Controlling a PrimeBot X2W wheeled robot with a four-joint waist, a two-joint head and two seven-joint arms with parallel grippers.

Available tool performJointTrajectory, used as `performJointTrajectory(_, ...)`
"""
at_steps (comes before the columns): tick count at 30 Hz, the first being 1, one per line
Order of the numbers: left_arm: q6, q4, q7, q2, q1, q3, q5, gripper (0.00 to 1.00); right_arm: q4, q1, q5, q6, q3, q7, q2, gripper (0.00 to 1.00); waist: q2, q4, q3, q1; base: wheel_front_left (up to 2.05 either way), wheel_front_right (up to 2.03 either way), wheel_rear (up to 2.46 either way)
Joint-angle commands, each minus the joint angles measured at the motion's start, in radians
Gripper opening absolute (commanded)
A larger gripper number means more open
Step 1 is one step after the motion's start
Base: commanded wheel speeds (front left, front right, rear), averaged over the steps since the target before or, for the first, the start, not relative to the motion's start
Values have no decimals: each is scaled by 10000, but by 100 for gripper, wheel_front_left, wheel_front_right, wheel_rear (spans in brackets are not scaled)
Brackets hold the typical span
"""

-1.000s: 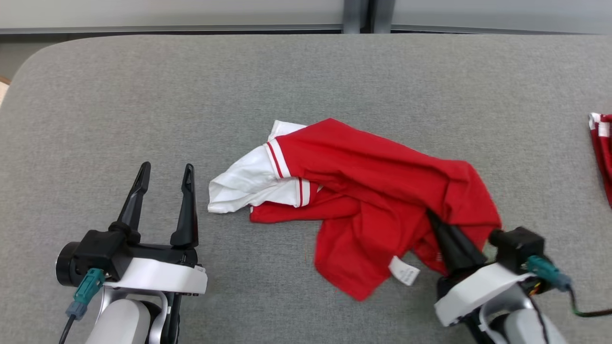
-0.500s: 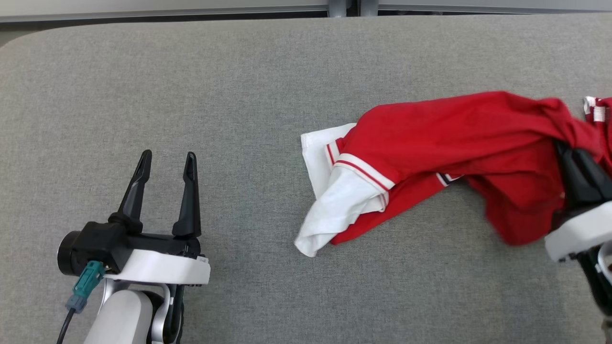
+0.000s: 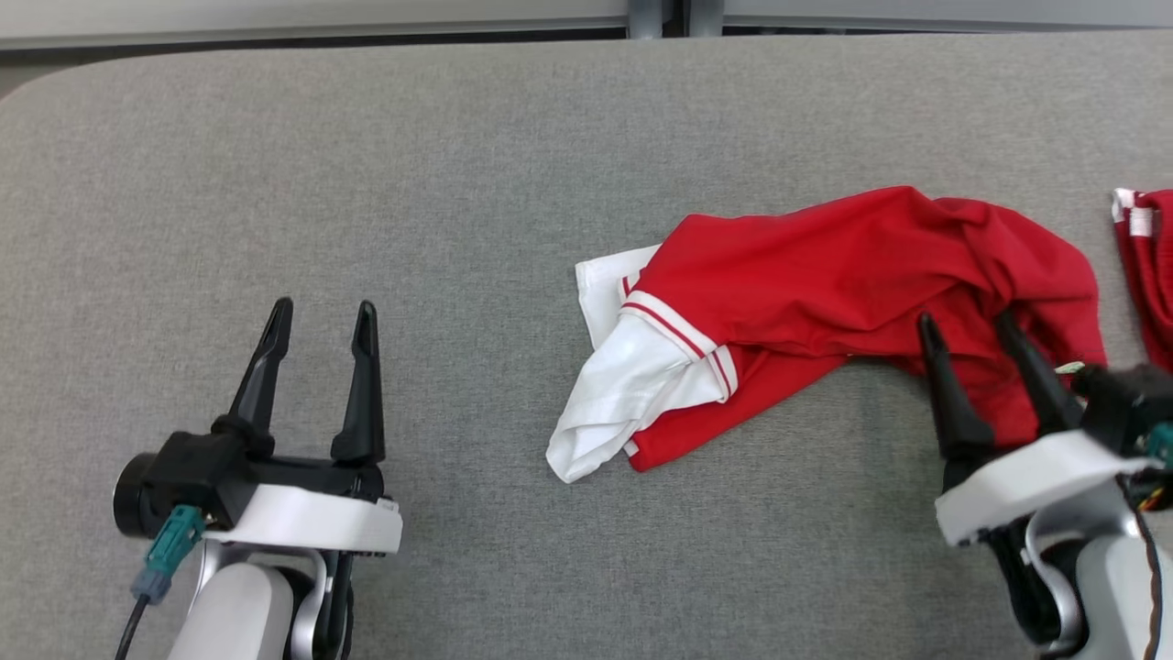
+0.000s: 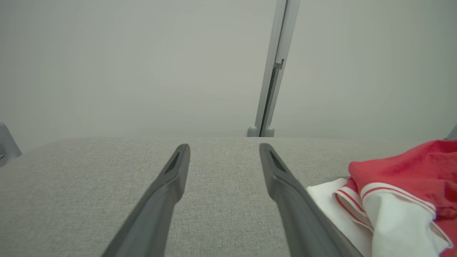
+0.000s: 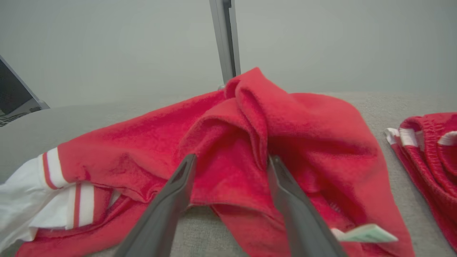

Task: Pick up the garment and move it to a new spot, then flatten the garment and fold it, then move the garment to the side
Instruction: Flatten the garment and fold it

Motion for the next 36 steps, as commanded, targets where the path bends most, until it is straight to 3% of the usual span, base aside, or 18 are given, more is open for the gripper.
performJointTrajectory(1, -16, 31, -43, 27, 116, 76, 70, 100, -104, 265, -91, -4, -29, -255, 74, 100, 0, -110, -146, 0, 0, 0, 0)
performJointTrajectory(14, 220, 59, 5, 342, 1207, 32, 472, 100, -2029, 1920, -754, -4, -273, -777, 657, 100, 0, -487, -1297, 0, 0, 0, 0)
performJointTrajectory(29, 308, -70, 202, 429, 1360, -180, 482, 100, -2340, 2193, -778, -4, -373, -502, 759, 100, 0, -498, -1497, 0, 0, 0, 0)
performJointTrajectory(36, -323, -93, 681, 208, 1083, -1148, 548, 100, -2348, 2057, -715, -4, -388, -452, 788, 100, 0, -464, -1309, 0, 0, 0, 0)
